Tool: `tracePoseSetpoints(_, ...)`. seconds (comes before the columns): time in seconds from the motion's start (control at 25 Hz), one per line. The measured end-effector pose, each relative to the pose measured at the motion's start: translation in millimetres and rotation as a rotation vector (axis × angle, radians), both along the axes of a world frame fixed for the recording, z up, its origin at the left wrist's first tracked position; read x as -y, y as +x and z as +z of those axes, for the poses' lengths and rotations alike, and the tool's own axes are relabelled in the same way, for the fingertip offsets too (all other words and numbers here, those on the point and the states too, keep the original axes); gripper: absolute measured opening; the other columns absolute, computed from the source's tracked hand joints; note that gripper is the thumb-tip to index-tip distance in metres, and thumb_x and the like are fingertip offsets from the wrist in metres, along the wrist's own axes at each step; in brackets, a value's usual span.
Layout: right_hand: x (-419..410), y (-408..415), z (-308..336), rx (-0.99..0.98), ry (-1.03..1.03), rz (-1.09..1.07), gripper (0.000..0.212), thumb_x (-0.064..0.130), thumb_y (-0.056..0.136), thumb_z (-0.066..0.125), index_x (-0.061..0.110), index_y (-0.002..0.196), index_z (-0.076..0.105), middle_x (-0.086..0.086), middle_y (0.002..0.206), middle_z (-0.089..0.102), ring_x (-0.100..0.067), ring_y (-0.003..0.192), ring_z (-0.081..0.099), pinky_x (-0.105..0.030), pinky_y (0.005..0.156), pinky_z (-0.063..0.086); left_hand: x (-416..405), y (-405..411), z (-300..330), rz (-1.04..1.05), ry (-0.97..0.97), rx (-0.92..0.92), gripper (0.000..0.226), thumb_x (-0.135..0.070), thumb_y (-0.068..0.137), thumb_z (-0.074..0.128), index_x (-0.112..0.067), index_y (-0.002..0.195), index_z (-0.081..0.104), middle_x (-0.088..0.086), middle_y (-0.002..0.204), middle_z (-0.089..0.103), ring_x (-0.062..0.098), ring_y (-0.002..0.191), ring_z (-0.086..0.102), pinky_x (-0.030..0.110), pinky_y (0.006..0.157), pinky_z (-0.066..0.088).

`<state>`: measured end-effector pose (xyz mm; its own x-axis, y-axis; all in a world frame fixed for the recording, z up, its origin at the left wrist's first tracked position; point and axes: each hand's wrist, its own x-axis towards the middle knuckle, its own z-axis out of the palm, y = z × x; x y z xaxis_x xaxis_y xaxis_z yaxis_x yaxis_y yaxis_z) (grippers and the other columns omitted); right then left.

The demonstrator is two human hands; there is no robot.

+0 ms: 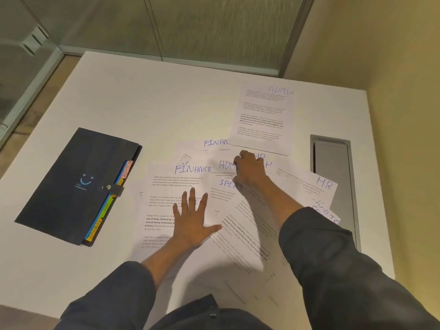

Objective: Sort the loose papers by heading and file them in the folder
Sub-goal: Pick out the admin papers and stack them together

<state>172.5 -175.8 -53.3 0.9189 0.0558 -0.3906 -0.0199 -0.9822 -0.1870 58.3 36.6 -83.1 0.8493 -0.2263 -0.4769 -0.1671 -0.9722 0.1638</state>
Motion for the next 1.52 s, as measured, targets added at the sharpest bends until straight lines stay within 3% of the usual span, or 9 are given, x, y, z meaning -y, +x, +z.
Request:
tracePoseSetpoints(0.24,1.4,-5.8,20.3,0.009,0.393,-0.206,0.022,0.007,0.078,0.065,0.016,0.096,0.057,-0.001,0.094,0.062,-0.022,0.082,0.057,-0.026,0.065,0.041,-1.8,-3.1,-4.9,-0.030,0.051,-0.010,0.116,-0.094,0.059,0.006,-0.028,0.152,-0.015,0.012,0.155,-0.031,0.035,0.143,-0.026,0.061,0.113,-0.004)
tracePoseSetpoints(0.44,11.5,-23.1,51.3,0.179,0.458,-0.237,0.027,0.017,0.084,0.068,0.015,0.112,0.071,-0.002,0.109,0.072,-0.021,0.101,0.063,-0.029,0.078,0.047,-13.5,-7.0,1.5,-0.049,0.077,-0.011,0.096,-0.082,0.079,0.015,-0.026,0.151,-0.017,0.013,0.155,-0.031,0.036,0.144,-0.023,0.062,0.113,-0.002)
tracePoseSetpoints(0.6,26.6,-32.5,82.7,0.286,0.462,-0.183,0.016,0.019,0.088,0.066,0.018,0.103,0.073,0.000,0.101,0.075,-0.022,0.096,0.066,-0.036,0.080,0.053,-20.9,-13.0,3.9,-0.069,0.094,0.011,0.098,-0.081,0.075,0.007,-0.024,0.153,-0.011,0.017,0.157,-0.024,0.038,0.146,-0.016,0.063,0.112,0.002)
tracePoseSetpoints(0.84,38.9,-42.7,149.4,0.429,0.425,-0.064,0.018,0.026,0.092,0.064,0.022,0.107,0.072,0.003,0.106,0.074,-0.019,0.096,0.065,-0.034,0.078,0.051,-18.8,-8.7,24.0,-0.003,0.052,0.091,0.084,-0.069,0.090,0.031,-0.019,0.153,0.007,0.015,0.161,-0.005,0.033,0.149,-0.003,0.057,0.116,0.005)
tracePoseSetpoints(1.04,48.5,-47.1,210.0,0.500,0.507,-0.074,0.013,0.021,0.090,0.064,0.024,0.099,0.073,0.006,0.098,0.074,-0.018,0.091,0.063,-0.034,0.070,0.048,-10.2,46.9,87.0,0.275,-0.457,0.258,0.076,-0.067,0.083,0.043,-0.020,0.142,0.037,0.000,0.148,0.036,0.025,0.135,0.038,0.047,0.106,0.035)
tracePoseSetpoints(1.16,52.8,-48.6,245.8,0.569,0.577,-0.084,0.009,0.019,0.090,0.066,0.025,0.092,0.072,0.006,0.093,0.072,-0.017,0.089,0.064,-0.037,0.072,0.055,-3.0,81.4,134.0,0.394,-0.999,0.155,0.048,-0.032,0.088,0.068,-0.026,0.131,0.049,-0.012,0.125,0.054,0.013,0.111,0.053,0.031,0.098,0.042)
tracePoseSetpoints(1.28,64.4,-41.8,273.0,0.628,0.747,-0.167,0.006,0.015,0.087,0.070,0.019,0.090,0.073,0.003,0.088,0.073,-0.014,0.084,0.067,-0.032,0.070,0.056,5.1,98.2,163.9,0.361,-1.111,0.118,0.029,-0.004,0.089,0.065,-0.028,0.105,0.067,-0.004,0.104,0.070,0.018,0.104,0.065,0.025,0.088,0.051)
tracePoseSetpoints(1.36,76.6,-31.8,287.6,0.673,0.909,-0.217,0.009,0.014,0.084,0.074,0.018,0.092,0.073,0.000,0.090,0.074,-0.014,0.084,0.068,-0.030,0.071,0.056,14.3,101.9,178.2,0.377,-1.159,0.160,0.022,-0.009,0.091,0.065,-0.030,0.088,0.071,-0.003,0.091,0.073,0.015,0.089,0.067,0.024,0.078,0.050)
tracePoseSetpoints(1.52,93.8,-22.1,270.3,0.637,1.049,-0.445,0.047,0.030,0.082,0.079,0.012,0.121,0.061,-0.002,0.111,0.072,-0.015,0.102,0.068,-0.024,0.082,0.054,32.7,107.9,197.5,0.491,-1.334,0.128,0.014,-0.013,0.091,0.064,-0.025,0.094,0.070,-0.013,0.084,0.074,0.007,0.077,0.071,0.022,0.069,0.056)
